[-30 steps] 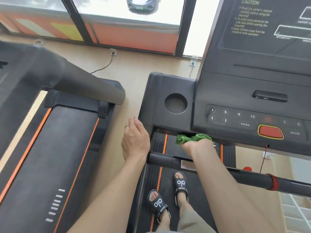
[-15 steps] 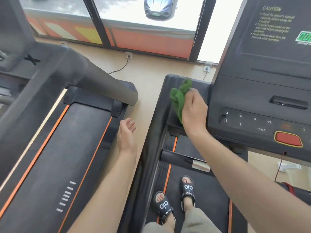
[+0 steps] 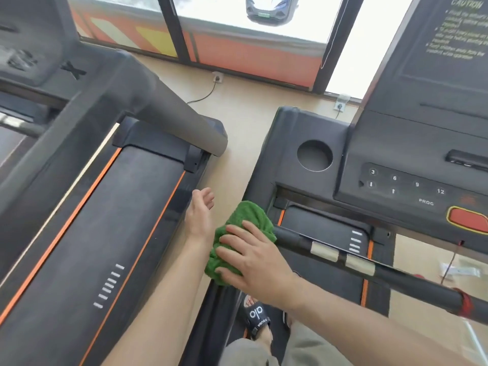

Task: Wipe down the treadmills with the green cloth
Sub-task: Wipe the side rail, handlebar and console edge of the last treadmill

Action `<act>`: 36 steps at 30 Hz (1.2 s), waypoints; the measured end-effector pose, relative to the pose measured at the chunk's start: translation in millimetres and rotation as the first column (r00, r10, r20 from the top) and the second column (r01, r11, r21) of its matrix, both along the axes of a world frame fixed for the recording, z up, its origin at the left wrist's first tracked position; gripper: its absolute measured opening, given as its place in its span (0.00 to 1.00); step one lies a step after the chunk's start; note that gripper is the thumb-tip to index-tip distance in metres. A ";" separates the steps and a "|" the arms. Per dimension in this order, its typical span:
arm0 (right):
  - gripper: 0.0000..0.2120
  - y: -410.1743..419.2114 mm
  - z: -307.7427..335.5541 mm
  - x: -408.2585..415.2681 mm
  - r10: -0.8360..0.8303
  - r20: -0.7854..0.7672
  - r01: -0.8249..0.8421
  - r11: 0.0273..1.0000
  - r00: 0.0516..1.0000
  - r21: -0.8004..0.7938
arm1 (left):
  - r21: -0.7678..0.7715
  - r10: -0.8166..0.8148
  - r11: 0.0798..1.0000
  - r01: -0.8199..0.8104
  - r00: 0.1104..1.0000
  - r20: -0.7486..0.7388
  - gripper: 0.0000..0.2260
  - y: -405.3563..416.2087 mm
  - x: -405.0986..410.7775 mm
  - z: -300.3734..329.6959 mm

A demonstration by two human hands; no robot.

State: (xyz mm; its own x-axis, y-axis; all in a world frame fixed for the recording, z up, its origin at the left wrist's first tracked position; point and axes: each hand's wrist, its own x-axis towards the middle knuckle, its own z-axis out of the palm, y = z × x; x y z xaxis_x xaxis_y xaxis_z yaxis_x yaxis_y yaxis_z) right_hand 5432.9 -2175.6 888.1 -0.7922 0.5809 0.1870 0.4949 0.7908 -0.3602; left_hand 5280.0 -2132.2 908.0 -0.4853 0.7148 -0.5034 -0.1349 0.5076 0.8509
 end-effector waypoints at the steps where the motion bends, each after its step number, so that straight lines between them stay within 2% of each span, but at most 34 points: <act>1: 0.18 8.7 -1.6 4.8 0.074 0.019 -0.074 0.997 0.997 0.038 | -0.001 -0.030 1.000 0.030 0.999 -0.040 0.20 -3.3 2.4 -0.4; 3: 0.18 51.1 -4.5 14.3 0.112 0.040 -0.117 0.984 0.993 0.135 | 0.001 -0.104 0.994 0.106 0.982 -0.156 0.19 -8.6 6.0 -0.4; 4: 0.17 78.7 -3.3 18.3 0.024 0.022 -0.027 0.988 0.999 0.154 | -0.001 -0.141 0.989 0.145 0.964 -0.225 0.20 -11.2 6.9 0.6; 6: 0.16 128.7 1.7 24.8 -0.259 -0.022 0.260 0.955 0.966 0.146 | 0.002 -0.205 0.976 0.218 0.919 -0.336 0.20 -18.0 9.8 3.4; 7: 0.16 137.7 3.0 23.2 -0.380 -0.011 0.379 0.921 0.925 0.093 | 0.006 -0.234 0.967 0.254 0.901 -0.365 0.20 -23.0 12.3 4.5; 9: 0.17 117.8 -1.3 8.5 -0.519 -0.036 0.518 0.855 0.854 -0.037 | 0.011 -0.272 0.952 0.305 0.864 -0.423 0.20 -33.2 17.2 5.4; 11: 0.16 66.3 -7.4 -1.7 -0.505 -0.137 0.499 0.863 0.852 -0.079 | 0.024 -0.272 0.945 0.325 0.828 -0.491 0.19 -40.1 22.2 3.6; 14: 0.17 8.8 -18.0 16.4 -0.323 -0.149 0.320 0.946 0.935 -0.043 | 0.047 -0.270 0.926 0.374 0.746 -0.608 0.18 -41.0 30.8 3.3; 16: 0.20 2.5 -24.8 39.2 -0.271 -0.102 0.276 0.961 0.957 0.030 | 0.055 -0.297 0.868 0.494 0.604 -0.740 0.18 -42.9 41.0 6.3; 17: 0.21 2.8 -25.5 49.9 -0.259 -0.084 0.265 0.963 0.962 0.057 | 0.051 -0.317 0.796 0.603 0.487 -0.814 0.19 -44.4 46.8 5.6; 19: 0.25 6.4 -23.6 70.1 -0.224 -0.089 0.227 0.973 0.971 0.030 | -0.041 -0.359 0.579 0.815 0.209 -0.909 0.18 -44.1 58.9 0.2; 20: 0.26 8.5 -19.0 77.3 -0.189 -0.075 0.188 0.982 0.979 -0.018 | -0.119 -0.378 0.486 0.866 0.086 -0.922 0.18 -41.1 63.4 -2.4; 21: 0.29 8.7 -14.9 85.0 -0.160 -0.034 0.157 0.985 0.986 -0.072 | -0.186 -0.399 0.429 0.884 0.000 -0.917 0.18 -36.2 68.8 -2.3; 22: 0.33 10.3 -9.2 90.1 -0.144 0.020 0.145 0.980 0.989 -0.133 | -0.232 -0.423 0.415 0.880 -0.039 -0.905 0.19 -30.0 71.3 -1.1; 24: 0.41 11.9 1.9 108.1 -0.217 0.116 0.242 0.924 0.969 -0.295 | -0.308 -0.467 0.410 0.859 -0.093 -0.879 0.22 -19.8 77.5 4.3; 26: 0.47 13.1 9.7 133.3 -0.377 0.226 0.439 0.783 0.898 -0.441 | -0.470 -0.495 0.336 0.816 -0.271 -0.825 0.29 -16.2 75.6 3.5; 27: 0.48 13.2 11.0 150.2 -0.405 0.329 0.516 0.750 0.853 -0.415 | -0.547 -0.488 0.284 0.787 -0.373 -0.789 0.32 -17.6 73.5 1.6; 29: 0.45 12.2 11.2 181.4 -0.327 0.562 0.542 0.796 0.760 -0.269 | -0.662 -0.434 0.196 0.724 -0.541 -0.720 0.38 -20.6 73.1 -2.7; 30: 0.42 11.2 9.4 189.8 -0.273 0.630 0.529 0.808 0.727 -0.260 | -0.698 -0.411 0.169 0.696 -0.594 -0.692 0.39 -20.4 74.5 -5.3; 31: 0.37 11.0 6.3 193.1 -0.245 0.654 0.533 0.797 0.716 -0.284 | -0.729 -0.404 0.150 0.668 -0.631 -0.662 0.39 -18.7 78.4 -5.3; 33: 0.24 12.3 2.1 193.1 -0.293 0.632 0.566 0.773 0.718 -0.286 | -0.758 -0.419 0.129 0.640 -0.658 -0.626 0.35 -11.4 91.5 -4.2; 34: 0.19 13.8 1.9 191.6 -0.334 0.616 0.582 0.772 0.714 -0.256 | -0.751 -0.444 0.131 0.648 -0.639 -0.629 0.33 -6.8 98.9 -4.1; 36: 0.15 15.8 1.6 191.1 -0.375 0.594 0.594 0.773 0.711 -0.223 | -0.712 -0.535 0.154 0.686 -0.547 -0.643 0.29 -2.9 111.9 -4.7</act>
State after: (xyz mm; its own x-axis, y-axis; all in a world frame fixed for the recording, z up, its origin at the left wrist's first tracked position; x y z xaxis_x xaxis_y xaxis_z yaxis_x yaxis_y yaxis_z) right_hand 5624.0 -2159.8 889.8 -0.2888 0.8421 -0.4555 0.9571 0.2415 -0.1603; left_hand 5391.9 -2135.0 903.3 0.5142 0.7879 -0.3390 0.8303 -0.5564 -0.0338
